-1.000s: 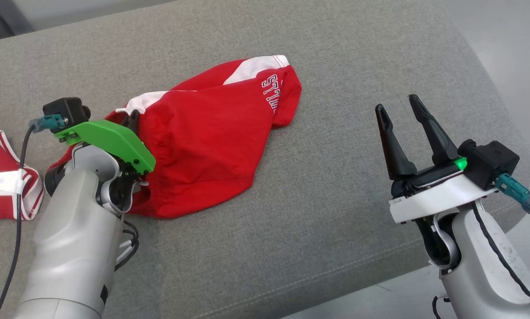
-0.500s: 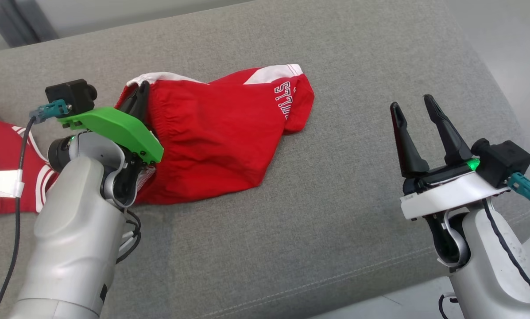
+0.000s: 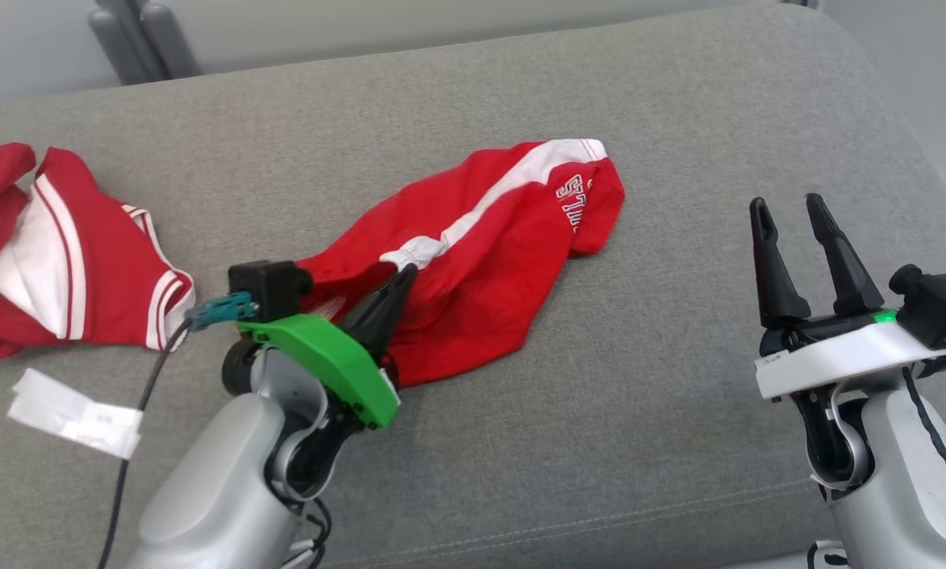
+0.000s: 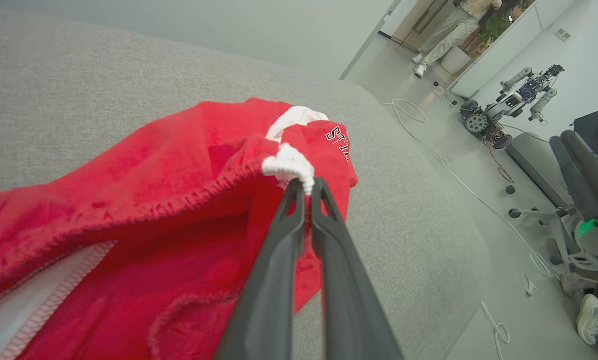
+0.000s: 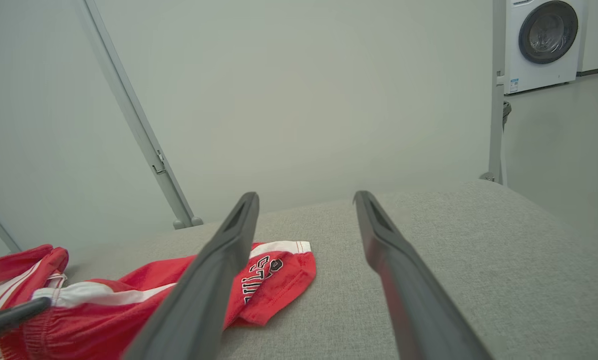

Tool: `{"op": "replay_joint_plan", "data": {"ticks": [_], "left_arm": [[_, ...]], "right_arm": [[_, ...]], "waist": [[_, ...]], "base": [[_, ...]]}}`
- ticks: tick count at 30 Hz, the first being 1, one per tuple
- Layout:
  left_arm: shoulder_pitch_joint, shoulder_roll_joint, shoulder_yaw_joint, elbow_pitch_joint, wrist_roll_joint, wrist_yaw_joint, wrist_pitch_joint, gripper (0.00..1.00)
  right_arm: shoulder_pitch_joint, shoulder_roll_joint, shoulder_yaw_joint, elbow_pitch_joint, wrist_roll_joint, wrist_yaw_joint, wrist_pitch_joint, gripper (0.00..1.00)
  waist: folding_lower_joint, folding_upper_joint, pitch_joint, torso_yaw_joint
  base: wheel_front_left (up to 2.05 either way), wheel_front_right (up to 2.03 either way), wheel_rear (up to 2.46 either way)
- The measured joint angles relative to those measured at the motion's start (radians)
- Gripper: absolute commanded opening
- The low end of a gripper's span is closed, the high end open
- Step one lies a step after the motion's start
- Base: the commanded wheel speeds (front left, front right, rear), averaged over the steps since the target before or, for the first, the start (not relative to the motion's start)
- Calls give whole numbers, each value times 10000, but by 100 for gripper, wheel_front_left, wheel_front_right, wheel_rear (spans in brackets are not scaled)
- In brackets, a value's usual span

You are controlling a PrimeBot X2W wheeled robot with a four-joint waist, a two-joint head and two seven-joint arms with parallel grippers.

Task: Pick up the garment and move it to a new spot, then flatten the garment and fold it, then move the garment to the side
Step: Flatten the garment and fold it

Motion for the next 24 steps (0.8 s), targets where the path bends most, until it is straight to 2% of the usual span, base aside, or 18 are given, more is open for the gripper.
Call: {"op": "replay_joint_plan", "data": {"ticks": [11, 13, 18, 24], "left_arm": [[1314, 1954, 1001, -1745, -1083, 0, -176, 0], [1553, 2061, 798, -1956, -1452, 0, 119, 0], [2132, 2203, 192, -2226, -1578, 0, 518, 0], [2209, 2351, -75, -2702, -1927, 0, 606, 0]], "right_arm": [[159, -313, -159, 901, 642, 0, 0, 100], [156, -276, -182, 1129, 978, 0, 6, 100], [-28, 19, -151, 1611, 1914, 0, 393, 100], [-1066, -6, -153, 2092, 2546, 0, 1020, 100]], "waist": [[0, 0, -209, 1125], [0, 0, -206, 1333], [0, 0, -116, 1827], [0, 0, 188, 2296]], "base": [[0, 0, 0], [0, 0, 0], [0, 0, 0], [0, 0, 0]]}}
